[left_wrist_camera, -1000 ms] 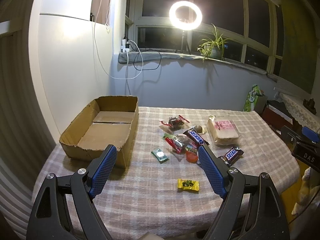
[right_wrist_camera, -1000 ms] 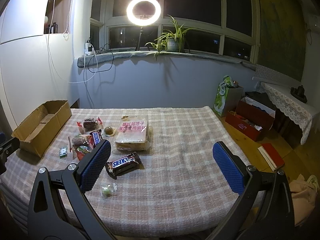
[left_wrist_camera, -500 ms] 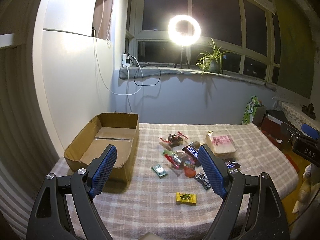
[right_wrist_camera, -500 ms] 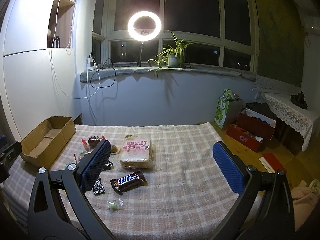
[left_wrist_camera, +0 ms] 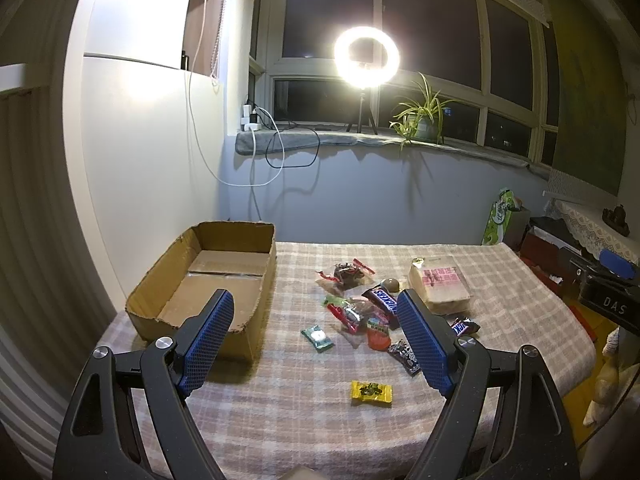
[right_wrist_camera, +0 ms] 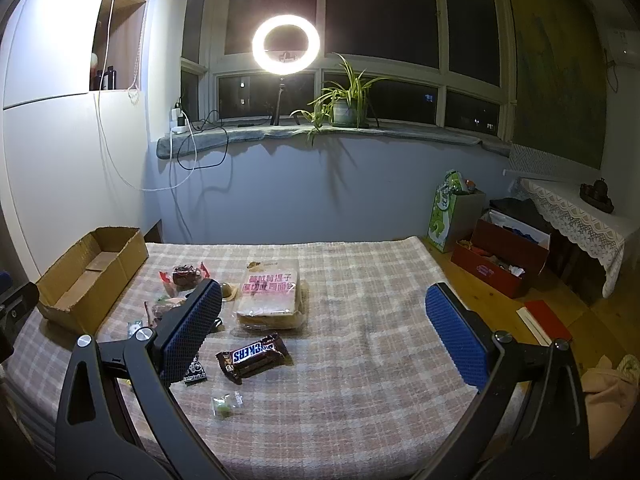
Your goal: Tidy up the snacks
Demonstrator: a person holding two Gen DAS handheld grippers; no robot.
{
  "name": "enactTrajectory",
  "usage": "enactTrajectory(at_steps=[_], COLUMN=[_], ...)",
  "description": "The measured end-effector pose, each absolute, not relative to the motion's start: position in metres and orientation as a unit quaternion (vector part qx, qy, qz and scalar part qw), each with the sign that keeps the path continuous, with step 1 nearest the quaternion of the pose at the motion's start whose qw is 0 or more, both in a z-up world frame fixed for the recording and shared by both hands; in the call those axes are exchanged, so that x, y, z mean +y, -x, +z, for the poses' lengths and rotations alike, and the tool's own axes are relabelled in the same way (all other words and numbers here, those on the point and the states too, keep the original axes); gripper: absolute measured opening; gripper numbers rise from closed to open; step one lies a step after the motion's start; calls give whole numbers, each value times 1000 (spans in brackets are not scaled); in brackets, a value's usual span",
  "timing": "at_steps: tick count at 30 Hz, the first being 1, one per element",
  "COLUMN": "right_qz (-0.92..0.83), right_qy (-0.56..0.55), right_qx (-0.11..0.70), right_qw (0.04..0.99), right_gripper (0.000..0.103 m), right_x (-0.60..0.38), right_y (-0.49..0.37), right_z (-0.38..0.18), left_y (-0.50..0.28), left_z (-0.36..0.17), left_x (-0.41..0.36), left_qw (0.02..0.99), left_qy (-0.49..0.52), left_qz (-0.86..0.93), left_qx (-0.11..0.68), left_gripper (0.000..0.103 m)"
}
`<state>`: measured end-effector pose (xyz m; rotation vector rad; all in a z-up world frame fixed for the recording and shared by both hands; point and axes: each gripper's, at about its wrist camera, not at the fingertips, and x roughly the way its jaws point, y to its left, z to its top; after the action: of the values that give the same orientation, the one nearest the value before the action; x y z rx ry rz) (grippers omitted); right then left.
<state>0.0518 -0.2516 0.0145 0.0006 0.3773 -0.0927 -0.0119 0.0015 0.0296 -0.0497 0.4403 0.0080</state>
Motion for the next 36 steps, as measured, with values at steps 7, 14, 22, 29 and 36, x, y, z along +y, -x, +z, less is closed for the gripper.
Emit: enactTrajectory(at_steps=[7, 14, 22, 29, 36], right_qz=[-45, -45, -45, -46, -46], right_qy=[0, 0, -1, -1, -2], right_qx=[194, 194, 196, 197, 197], right_qw=[980, 980, 979, 979, 979], right_gripper=[103, 103, 103, 103, 103], right_x=[-252, -250, -250, -250, -250], right_y=[-53, -53, -53, -54, -54], right_z=[13, 12, 10, 8, 5], left_y=[12, 13, 13, 13, 13], left_z=[29, 27, 27, 25, 24], left_x=[1, 3, 2, -1, -2], left_qw=[975, 975, 974, 974, 974], left_qy=[24, 24, 24, 22, 22], left_qz=[5, 5, 5, 4, 4], left_qx=[219, 222, 223, 226, 226], left_gripper=[84, 84, 84, 84, 84])
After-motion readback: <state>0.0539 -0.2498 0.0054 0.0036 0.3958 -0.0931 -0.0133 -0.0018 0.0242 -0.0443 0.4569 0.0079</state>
